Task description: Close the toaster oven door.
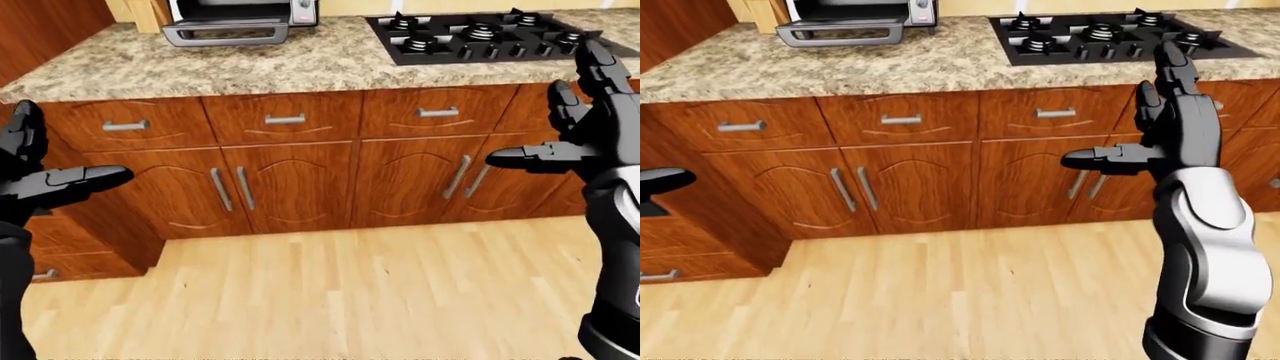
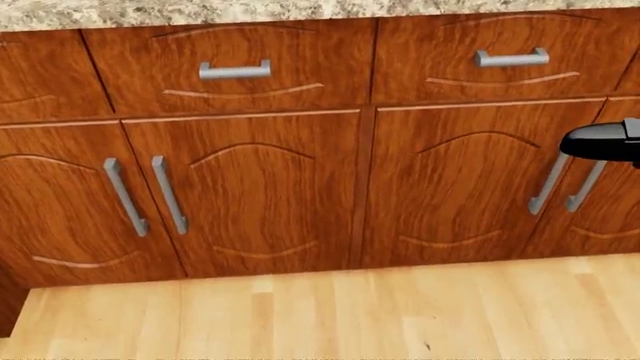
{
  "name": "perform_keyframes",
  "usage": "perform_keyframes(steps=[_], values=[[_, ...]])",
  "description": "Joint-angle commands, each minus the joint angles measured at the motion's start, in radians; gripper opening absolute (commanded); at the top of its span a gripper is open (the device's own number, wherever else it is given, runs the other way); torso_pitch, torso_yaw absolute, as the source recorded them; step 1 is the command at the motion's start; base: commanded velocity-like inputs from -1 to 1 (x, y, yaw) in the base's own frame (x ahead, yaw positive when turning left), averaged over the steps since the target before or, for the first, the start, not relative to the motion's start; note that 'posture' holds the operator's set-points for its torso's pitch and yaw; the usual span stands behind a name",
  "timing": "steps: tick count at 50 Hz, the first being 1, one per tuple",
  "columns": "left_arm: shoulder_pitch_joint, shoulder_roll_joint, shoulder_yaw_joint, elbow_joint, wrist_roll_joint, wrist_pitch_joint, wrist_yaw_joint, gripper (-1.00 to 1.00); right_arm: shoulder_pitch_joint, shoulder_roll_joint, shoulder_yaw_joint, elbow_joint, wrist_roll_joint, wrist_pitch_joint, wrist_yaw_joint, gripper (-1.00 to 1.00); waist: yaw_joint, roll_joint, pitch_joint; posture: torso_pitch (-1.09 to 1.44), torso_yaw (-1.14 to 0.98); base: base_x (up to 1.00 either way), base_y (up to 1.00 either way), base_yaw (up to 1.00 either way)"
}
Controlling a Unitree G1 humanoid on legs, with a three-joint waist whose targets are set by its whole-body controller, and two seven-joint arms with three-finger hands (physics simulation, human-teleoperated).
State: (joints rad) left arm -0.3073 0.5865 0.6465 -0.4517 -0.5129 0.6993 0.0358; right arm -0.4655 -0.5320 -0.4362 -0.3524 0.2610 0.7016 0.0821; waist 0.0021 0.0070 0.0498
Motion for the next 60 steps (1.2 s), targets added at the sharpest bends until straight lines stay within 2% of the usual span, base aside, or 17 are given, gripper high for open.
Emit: perform_keyframes(steps=[1,5,6,8,13,16,21,23,24,26,31,36,38,45,49,55,60], values=[[-0.020,0.020,0.015,-0.029,-0.007,-0.025,0.004,1.00,-0.025,-0.017,-0.013,-0.031,-0.001,-0.027,0.003,1.00,0.000,0.001,-0.021,0.00,0.00,0.00,0.00,0.00],[-0.016,0.020,0.014,-0.031,-0.009,-0.025,0.004,1.00,-0.027,-0.017,-0.012,-0.037,0.001,-0.023,0.008,1.00,0.000,0.001,-0.020,0.00,0.00,0.02,0.02,0.00],[-0.016,0.021,0.014,-0.033,-0.010,-0.024,0.004,1.00,-0.025,-0.017,-0.014,-0.037,0.002,-0.024,0.011,1.00,-0.002,0.005,-0.042,0.00,0.00,0.13,0.10,0.00],[-0.020,0.026,0.017,-0.035,-0.011,-0.020,0.005,1.00,-0.025,-0.019,-0.017,-0.037,0.002,-0.024,0.014,1.00,-0.003,0.004,-0.016,0.00,0.00,0.16,0.11,0.00],[-0.021,0.028,0.018,-0.036,-0.011,-0.019,0.005,1.00,-0.026,-0.020,-0.016,-0.040,0.003,-0.021,0.015,1.00,-0.006,0.044,-0.010,0.00,0.00,0.18,0.11,0.00],[-0.018,0.030,0.018,-0.037,-0.009,-0.019,0.001,1.00,-0.025,-0.019,-0.016,-0.041,0.004,-0.021,0.018,1.00,-0.006,0.036,-0.012,0.00,0.00,0.18,0.11,0.00],[-0.026,0.035,0.019,-0.038,-0.015,-0.014,0.007,1.00,-0.025,-0.020,-0.016,-0.045,0.004,-0.018,0.023,1.00,0.001,-0.015,-0.012,0.00,0.00,0.21,0.11,0.00],[-0.026,0.035,0.017,-0.040,-0.015,-0.014,0.007,1.00,-0.024,-0.020,-0.017,-0.047,0.003,-0.018,0.024,1.00,0.004,-0.064,-0.021,0.00,0.00,0.21,0.10,0.00],[-0.024,0.035,0.017,-0.038,-0.012,-0.017,0.005,1.00,-0.024,-0.020,-0.016,-0.047,0.003,-0.018,0.024,1.00,-0.006,-0.022,-0.013,0.00,0.00,0.22,0.10,0.00],[-0.021,0.033,0.017,-0.039,-0.011,-0.019,0.003,1.00,-0.024,-0.020,-0.016,-0.048,0.002,-0.017,0.025,1.00,-0.003,-0.045,-0.014,0.00,0.00,0.21,0.10,0.00],[-0.024,0.034,0.018,-0.040,-0.012,-0.016,0.005,1.00,-0.028,-0.021,-0.020,-0.046,0.003,-0.012,0.024,1.00,-0.008,-0.015,-0.008,0.00,0.00,0.21,0.10,0.00],[-0.027,0.033,0.017,-0.039,-0.011,-0.015,0.007,1.00,-0.034,-0.025,-0.020,-0.052,0.008,-0.001,0.019,1.00,-0.023,0.080,-0.036,0.00,0.00,0.21,0.10,0.00],[-0.031,0.036,0.017,-0.040,-0.015,-0.011,0.009,1.00,-0.036,-0.026,-0.020,-0.054,0.012,0.004,0.017,1.00,-0.012,0.075,-0.009,0.00,0.00,0.21,0.10,0.00],[-0.038,0.043,0.012,-0.043,-0.024,-0.003,0.016,1.00,-0.031,-0.028,-0.020,-0.057,0.014,0.005,0.018,1.00,0.003,0.011,-0.008,0.00,0.00,0.21,0.10,0.00],[-0.041,0.050,0.021,-0.041,-0.030,0.002,0.017,1.00,-0.034,-0.028,-0.020,-0.058,0.014,0.010,0.018,1.00,0.011,-0.065,-0.024,0.00,0.00,0.21,0.10,0.00],[-0.053,0.047,-0.002,-0.057,-0.042,0.012,0.037,1.00,-0.058,-0.045,-0.030,-0.056,0.035,0.028,0.005,1.00,-0.003,-0.039,-0.025,0.00,0.00,0.21,0.10,0.00],[-0.050,0.041,-0.003,-0.056,-0.039,0.013,0.031,1.00,-0.061,-0.047,-0.021,-0.060,0.042,0.034,-0.004,1.00,-0.015,0.023,-0.010,0.00,0.00,0.21,0.10,0.00]])
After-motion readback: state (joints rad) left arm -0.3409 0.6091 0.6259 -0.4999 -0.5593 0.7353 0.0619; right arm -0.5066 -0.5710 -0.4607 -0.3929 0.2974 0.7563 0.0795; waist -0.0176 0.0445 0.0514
